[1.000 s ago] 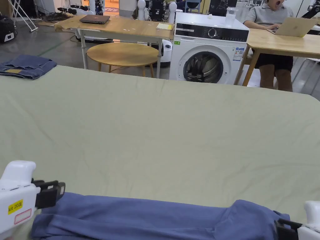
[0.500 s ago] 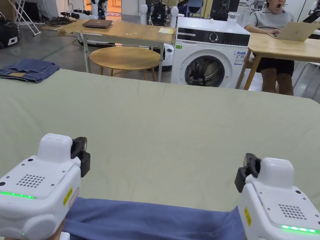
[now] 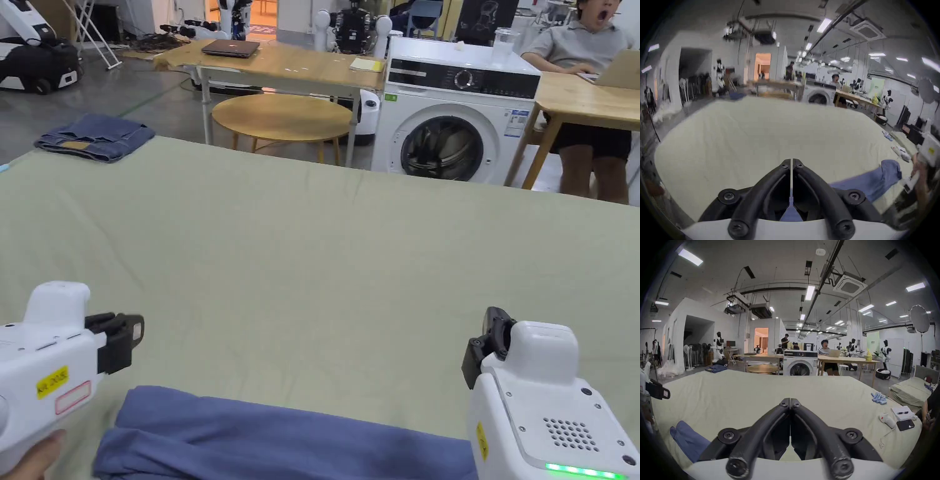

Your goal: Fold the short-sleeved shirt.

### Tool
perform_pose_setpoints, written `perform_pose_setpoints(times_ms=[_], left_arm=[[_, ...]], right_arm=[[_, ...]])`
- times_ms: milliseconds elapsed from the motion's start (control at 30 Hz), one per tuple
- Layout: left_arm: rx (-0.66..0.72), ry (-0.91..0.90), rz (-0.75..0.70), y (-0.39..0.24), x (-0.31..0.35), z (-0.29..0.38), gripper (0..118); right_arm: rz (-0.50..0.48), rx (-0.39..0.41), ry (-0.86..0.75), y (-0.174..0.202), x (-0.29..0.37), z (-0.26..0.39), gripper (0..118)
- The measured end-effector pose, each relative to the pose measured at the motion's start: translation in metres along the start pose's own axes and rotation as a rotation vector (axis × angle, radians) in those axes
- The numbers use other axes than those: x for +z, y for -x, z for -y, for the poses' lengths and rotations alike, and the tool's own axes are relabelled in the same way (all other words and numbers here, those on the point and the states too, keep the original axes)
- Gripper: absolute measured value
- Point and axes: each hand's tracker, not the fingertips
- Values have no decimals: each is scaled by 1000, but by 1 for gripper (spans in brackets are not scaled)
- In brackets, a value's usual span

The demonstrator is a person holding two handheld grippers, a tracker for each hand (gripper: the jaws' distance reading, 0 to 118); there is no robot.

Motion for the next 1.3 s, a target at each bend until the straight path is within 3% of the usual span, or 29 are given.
perform_pose_setpoints(times_ms=[167, 233, 300, 333, 433, 567, 667, 733, 767, 800, 867, 933, 1300], left_arm=[[243, 245, 216, 63, -14, 16, 3], [318, 328, 290, 83, -26, 25, 23], [385, 385, 324, 95, -34, 35, 58], [397, 400, 354, 99, -39, 39, 57], [476, 448, 466, 105, -54, 50, 67], [582, 571, 565, 105, -87, 76, 67], [676, 504, 678, 107, -93, 80, 67], [695, 519, 669, 108, -93, 83, 67], [709, 509, 661, 107, -92, 84, 61], [702, 509, 635, 104, -91, 85, 47], [657, 540, 511, 104, -95, 89, 8], [702, 484, 589, 103, -91, 92, 8], [552, 367, 500, 89, -53, 58, 2]], right_arm=[[-22, 22, 37, 4, -6, 7, 0], [-29, 27, 51, 5, -8, 9, 0], [-29, 26, 66, 6, -10, 12, 0], [-33, 26, 71, 5, -10, 13, 0], [-32, 29, 88, 5, -11, 17, 0], [-26, 23, 102, 3, -11, 20, 0], [-23, 22, 113, 1, -11, 21, 0], [-17, 19, 115, 1, -11, 21, 0], [-19, 16, 118, 0, -10, 21, 0], [-18, 16, 122, 0, -11, 22, 0], [-20, 18, 127, 1, -11, 23, 0], [-25, 20, 135, 2, -12, 24, 0], [-43, 24, 151, 4, -14, 26, 0]])
